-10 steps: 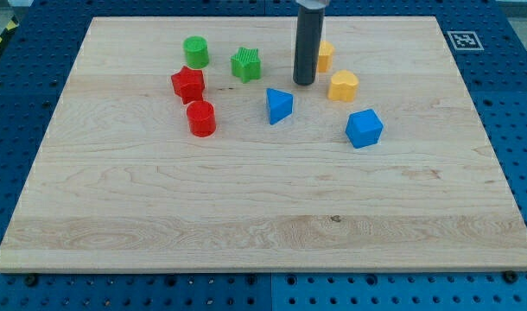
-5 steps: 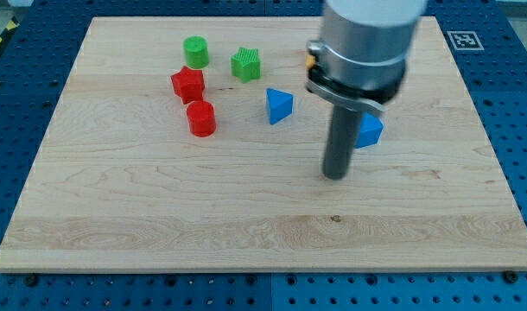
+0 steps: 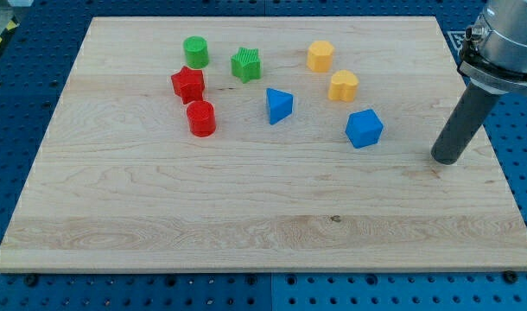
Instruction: Slide the blue cube towards the yellow heart
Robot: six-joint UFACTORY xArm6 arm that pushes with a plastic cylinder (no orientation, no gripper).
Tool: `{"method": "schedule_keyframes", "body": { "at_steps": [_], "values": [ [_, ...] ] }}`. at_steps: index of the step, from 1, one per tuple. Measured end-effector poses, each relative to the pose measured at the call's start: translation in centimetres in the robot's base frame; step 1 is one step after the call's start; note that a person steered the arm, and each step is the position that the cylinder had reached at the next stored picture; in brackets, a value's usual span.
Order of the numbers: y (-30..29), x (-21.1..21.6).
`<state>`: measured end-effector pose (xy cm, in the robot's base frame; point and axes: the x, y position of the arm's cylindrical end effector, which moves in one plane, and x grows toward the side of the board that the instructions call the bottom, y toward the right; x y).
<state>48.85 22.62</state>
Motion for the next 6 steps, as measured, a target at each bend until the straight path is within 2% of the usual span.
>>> {"method": "schedule_keyframes", "body": {
  "at_steps": [2,6],
  "values": [
    [-1.1,1.6],
    [-9.5,-2.7]
  ]
}}
